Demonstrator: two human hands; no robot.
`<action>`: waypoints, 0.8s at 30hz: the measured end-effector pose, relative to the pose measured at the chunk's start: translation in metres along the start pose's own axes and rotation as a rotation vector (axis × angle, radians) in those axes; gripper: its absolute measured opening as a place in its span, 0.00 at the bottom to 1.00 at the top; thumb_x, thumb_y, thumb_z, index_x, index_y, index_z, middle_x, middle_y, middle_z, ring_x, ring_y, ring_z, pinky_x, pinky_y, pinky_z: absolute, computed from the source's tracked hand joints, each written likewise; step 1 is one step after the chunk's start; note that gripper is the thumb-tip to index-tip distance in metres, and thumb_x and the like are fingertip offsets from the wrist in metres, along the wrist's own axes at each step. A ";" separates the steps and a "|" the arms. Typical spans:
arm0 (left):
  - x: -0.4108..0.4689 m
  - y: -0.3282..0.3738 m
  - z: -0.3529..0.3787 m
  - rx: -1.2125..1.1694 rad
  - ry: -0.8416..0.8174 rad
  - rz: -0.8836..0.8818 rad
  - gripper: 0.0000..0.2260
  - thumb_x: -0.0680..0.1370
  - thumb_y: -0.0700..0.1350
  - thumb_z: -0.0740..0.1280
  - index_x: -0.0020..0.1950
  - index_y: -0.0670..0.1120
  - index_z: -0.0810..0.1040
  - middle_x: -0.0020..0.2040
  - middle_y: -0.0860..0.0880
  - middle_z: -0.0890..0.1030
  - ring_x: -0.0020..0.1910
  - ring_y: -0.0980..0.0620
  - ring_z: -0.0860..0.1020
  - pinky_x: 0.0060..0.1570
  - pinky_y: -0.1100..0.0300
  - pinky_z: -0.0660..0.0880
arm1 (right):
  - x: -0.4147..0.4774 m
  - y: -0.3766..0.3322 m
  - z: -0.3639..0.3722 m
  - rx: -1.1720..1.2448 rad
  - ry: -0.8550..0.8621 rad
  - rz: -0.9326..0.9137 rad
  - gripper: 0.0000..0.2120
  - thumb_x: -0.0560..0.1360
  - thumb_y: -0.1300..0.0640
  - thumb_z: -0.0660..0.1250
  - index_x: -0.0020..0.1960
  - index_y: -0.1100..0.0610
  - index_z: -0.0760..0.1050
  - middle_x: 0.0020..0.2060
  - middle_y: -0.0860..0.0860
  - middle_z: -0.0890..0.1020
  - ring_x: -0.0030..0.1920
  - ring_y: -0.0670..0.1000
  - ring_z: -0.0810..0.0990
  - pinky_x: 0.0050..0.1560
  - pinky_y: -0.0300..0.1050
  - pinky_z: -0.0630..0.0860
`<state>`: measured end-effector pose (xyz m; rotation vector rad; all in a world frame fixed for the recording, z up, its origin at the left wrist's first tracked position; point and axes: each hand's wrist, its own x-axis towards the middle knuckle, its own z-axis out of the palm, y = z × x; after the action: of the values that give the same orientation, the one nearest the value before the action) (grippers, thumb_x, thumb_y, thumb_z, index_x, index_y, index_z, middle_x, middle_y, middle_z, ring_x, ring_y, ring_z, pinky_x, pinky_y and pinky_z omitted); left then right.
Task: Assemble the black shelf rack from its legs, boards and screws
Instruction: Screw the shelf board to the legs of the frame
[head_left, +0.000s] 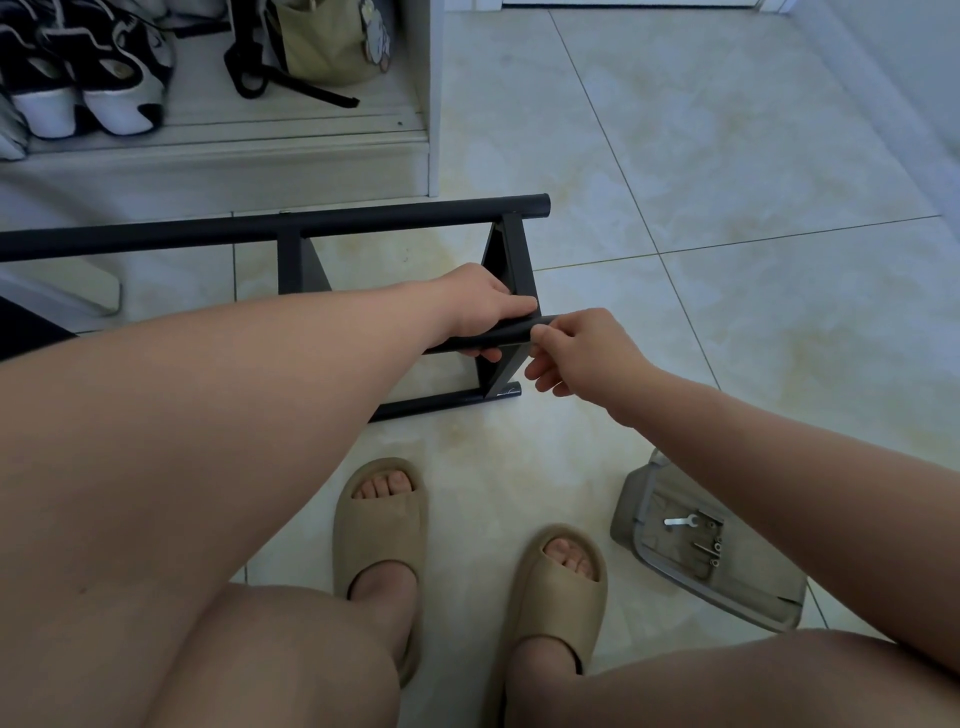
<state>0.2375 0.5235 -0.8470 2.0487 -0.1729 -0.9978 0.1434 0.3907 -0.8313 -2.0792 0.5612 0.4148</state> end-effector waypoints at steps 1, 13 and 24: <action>0.000 0.000 0.000 -0.004 0.001 -0.004 0.15 0.81 0.54 0.67 0.52 0.43 0.82 0.22 0.52 0.78 0.20 0.54 0.77 0.24 0.66 0.72 | 0.001 0.000 -0.002 -0.054 0.008 -0.021 0.14 0.83 0.56 0.63 0.40 0.58 0.77 0.34 0.52 0.85 0.30 0.47 0.81 0.31 0.39 0.76; 0.003 -0.001 -0.003 -0.062 -0.022 -0.051 0.13 0.78 0.58 0.70 0.50 0.48 0.83 0.24 0.51 0.80 0.23 0.52 0.79 0.27 0.64 0.72 | 0.004 0.003 -0.005 -0.285 0.048 -0.148 0.13 0.82 0.52 0.65 0.41 0.56 0.79 0.34 0.46 0.85 0.26 0.41 0.74 0.28 0.38 0.68; 0.001 0.003 -0.003 0.011 -0.015 -0.065 0.18 0.79 0.58 0.67 0.52 0.43 0.81 0.24 0.50 0.80 0.19 0.54 0.76 0.21 0.67 0.70 | 0.006 0.003 -0.011 -0.247 0.044 -0.097 0.13 0.79 0.48 0.69 0.40 0.56 0.79 0.34 0.48 0.85 0.30 0.48 0.75 0.33 0.44 0.72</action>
<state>0.2408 0.5235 -0.8442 2.0687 -0.1201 -1.0544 0.1477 0.3784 -0.8306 -2.3463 0.4511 0.3988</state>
